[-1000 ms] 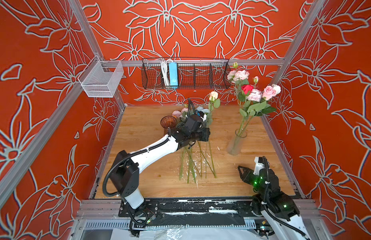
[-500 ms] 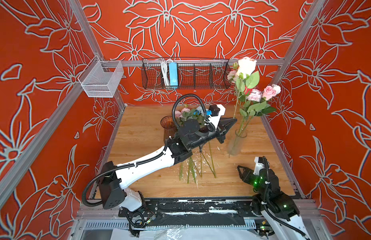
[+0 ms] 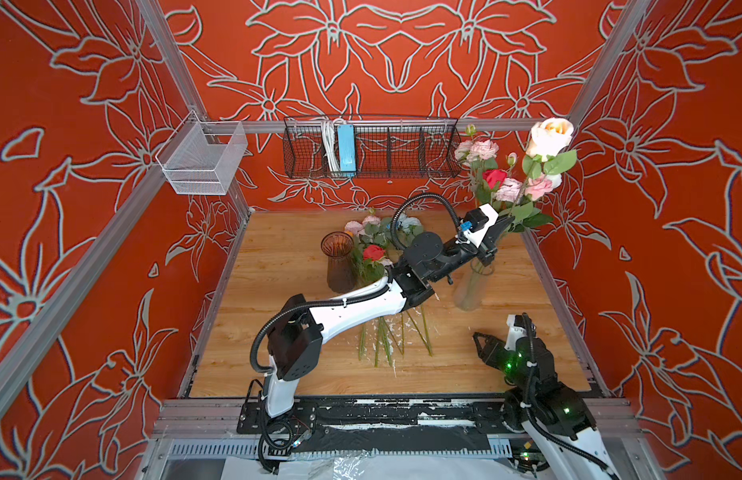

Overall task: Arrange the flowers into the vase
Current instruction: 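Carry the peach rose over and lower its stem into the clear vase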

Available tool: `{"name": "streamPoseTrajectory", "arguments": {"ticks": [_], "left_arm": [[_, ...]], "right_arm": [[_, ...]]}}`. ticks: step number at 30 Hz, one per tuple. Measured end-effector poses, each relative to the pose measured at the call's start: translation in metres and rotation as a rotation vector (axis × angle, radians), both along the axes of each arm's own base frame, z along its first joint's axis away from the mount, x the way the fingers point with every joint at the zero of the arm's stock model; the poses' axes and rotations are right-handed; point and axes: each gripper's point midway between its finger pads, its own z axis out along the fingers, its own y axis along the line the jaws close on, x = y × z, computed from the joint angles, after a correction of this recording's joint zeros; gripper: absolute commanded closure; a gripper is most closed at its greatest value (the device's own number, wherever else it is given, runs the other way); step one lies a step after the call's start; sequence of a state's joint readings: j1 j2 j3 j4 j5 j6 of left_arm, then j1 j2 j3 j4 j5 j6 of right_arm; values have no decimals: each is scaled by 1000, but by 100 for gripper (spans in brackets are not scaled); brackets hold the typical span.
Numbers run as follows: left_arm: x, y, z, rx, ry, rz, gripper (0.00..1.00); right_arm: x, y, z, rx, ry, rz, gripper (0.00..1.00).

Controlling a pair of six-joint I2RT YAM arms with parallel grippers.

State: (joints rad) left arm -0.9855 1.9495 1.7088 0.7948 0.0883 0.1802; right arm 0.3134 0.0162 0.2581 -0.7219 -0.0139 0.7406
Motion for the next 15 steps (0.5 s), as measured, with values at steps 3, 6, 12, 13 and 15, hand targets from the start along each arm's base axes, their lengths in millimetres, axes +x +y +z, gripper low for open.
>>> {"name": "streamPoseTrajectory", "arguments": {"ticks": [3, 6, 12, 13, 15], "left_arm": [[4, -7, -5, 18, -22, 21, 100], [7, -12, -9, 37, -31, 34, 100], [11, -22, -35, 119, 7, 39, 100], [12, -24, -40, 135, 18, 40, 100], [14, -27, -50, 164, 41, 37, 100]], "right_arm": [[1, -2, 9, -5, -23, -8, 51], [1, -3, 10, -7, -23, -9, 51], [0, -3, 8, -10, -18, -10, 49], [0, -3, 8, -10, -18, -10, 49], [0, -3, 8, -11, -18, -11, 48]]}}
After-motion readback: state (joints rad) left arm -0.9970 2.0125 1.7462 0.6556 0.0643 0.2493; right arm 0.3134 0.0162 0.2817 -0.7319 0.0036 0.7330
